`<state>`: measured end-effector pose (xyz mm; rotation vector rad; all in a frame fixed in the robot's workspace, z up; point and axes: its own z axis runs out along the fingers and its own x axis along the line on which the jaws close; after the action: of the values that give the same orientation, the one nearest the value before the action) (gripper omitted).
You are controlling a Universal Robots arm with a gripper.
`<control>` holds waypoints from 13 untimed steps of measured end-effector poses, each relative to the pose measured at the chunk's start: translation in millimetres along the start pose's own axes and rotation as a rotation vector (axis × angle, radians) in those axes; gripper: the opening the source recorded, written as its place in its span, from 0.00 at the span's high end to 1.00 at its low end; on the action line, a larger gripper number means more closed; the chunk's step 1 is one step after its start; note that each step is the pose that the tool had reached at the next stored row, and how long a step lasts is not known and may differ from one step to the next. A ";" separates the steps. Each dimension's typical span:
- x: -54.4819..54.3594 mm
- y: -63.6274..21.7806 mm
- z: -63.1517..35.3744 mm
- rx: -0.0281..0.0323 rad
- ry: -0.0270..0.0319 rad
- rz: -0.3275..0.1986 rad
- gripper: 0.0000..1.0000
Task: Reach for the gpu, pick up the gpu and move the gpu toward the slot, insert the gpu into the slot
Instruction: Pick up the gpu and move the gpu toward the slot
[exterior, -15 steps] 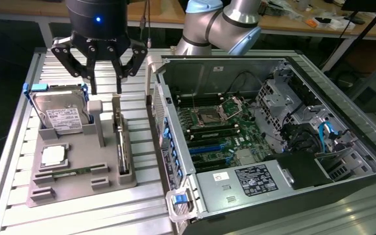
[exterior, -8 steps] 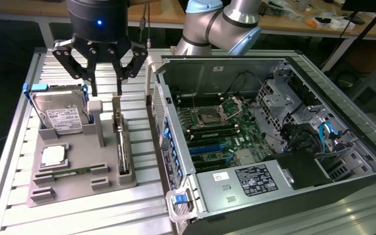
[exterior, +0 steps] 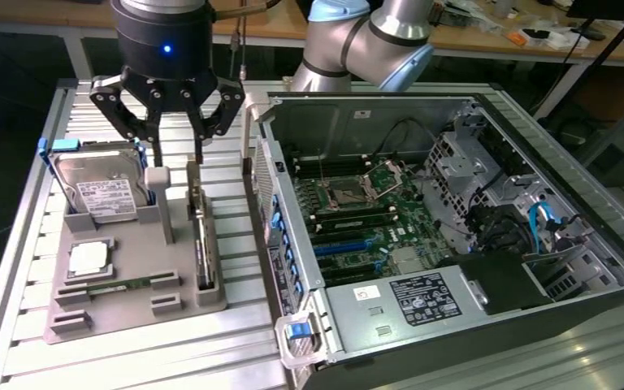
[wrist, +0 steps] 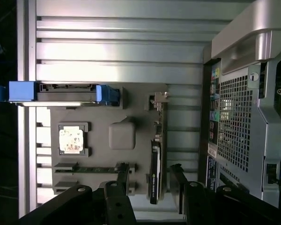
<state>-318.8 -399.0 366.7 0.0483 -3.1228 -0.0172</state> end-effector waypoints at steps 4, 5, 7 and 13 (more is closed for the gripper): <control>0.1 -0.1 2.7 0.0004 -0.0092 -0.005 0.52; 0.0 -0.2 3.4 0.0005 -0.0106 -0.013 0.52; 0.1 -0.3 4.6 0.0009 -0.0108 -0.040 0.52; -0.1 -0.5 9.8 0.0020 -0.0145 -0.103 0.52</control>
<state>-318.8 -399.4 356.8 0.2098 -3.1313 -0.0159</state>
